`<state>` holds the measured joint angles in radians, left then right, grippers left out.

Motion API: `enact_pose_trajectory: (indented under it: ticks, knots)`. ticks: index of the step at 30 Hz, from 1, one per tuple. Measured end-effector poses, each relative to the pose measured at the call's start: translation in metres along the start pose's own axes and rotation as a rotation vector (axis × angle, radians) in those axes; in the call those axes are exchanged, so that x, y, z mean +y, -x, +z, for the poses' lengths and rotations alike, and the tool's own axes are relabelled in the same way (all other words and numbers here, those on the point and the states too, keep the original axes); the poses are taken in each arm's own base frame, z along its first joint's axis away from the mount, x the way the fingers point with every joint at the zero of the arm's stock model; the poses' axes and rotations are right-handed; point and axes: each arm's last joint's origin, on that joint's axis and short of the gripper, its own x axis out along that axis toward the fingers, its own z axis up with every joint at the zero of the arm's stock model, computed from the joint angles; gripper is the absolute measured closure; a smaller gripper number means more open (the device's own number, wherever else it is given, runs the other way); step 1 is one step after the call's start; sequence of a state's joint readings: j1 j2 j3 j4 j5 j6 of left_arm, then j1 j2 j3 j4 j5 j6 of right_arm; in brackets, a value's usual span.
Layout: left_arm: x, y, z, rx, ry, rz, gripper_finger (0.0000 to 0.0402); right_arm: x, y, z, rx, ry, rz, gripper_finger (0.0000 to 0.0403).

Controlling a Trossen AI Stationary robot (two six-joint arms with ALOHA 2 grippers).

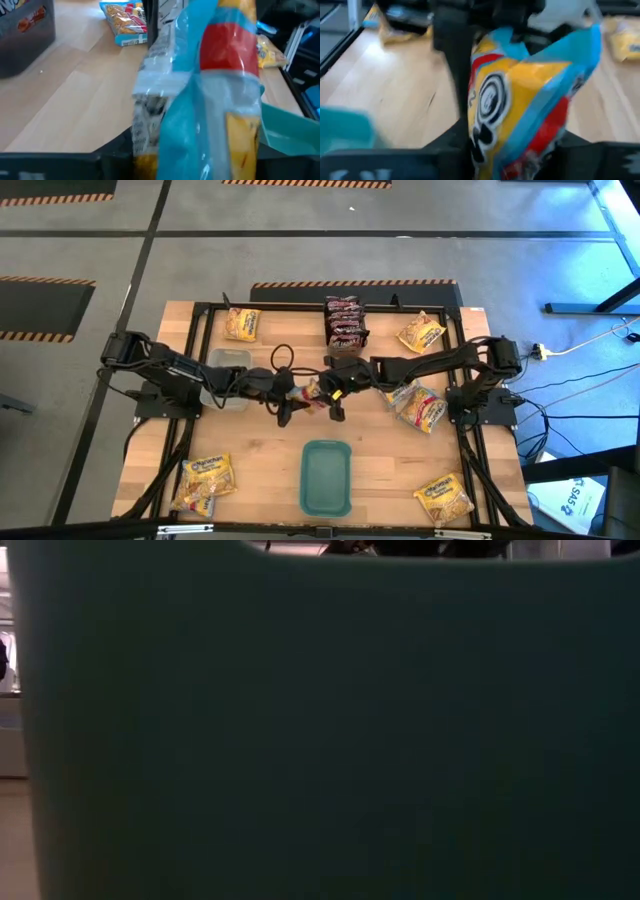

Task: Sort Maruchan noodles
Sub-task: Put the blue noodle pack into the blue bin

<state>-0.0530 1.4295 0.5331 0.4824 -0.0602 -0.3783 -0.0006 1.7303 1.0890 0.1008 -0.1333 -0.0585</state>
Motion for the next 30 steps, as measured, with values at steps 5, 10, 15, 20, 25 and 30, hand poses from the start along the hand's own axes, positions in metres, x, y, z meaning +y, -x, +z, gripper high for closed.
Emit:
enact_pose_trajectory:
  ticks: [5,10,15,20,25,30]
  knots:
    - [-0.003,0.000,0.000,-0.015,-0.050,0.011,0.0252,0.002,0.028,0.018,0.103,-0.001,0.088,0.0222]
    - [-0.010,0.001,0.003,-0.084,-0.142,0.046,0.0252,0.006,0.049,0.017,0.119,-0.001,0.083,0.0180]
    - [-0.020,0.003,0.004,-0.151,-0.229,0.052,0.0252,0.006,0.046,0.001,0.025,-0.021,0.067,0.0158]
    - [-0.025,0.004,0.004,-0.166,-0.261,0.041,0.0253,0.006,0.045,-0.003,-0.040,-0.024,0.050,0.0153]
    - [-0.025,0.004,0.005,-0.162,-0.263,0.043,0.0253,0.007,0.076,0.012,-0.089,0.009,-0.006,0.0154]
    - [-0.025,0.004,0.006,-0.179,-0.266,0.070,0.0253,0.009,0.101,0.015,-0.059,0.021,-0.063,0.0153]
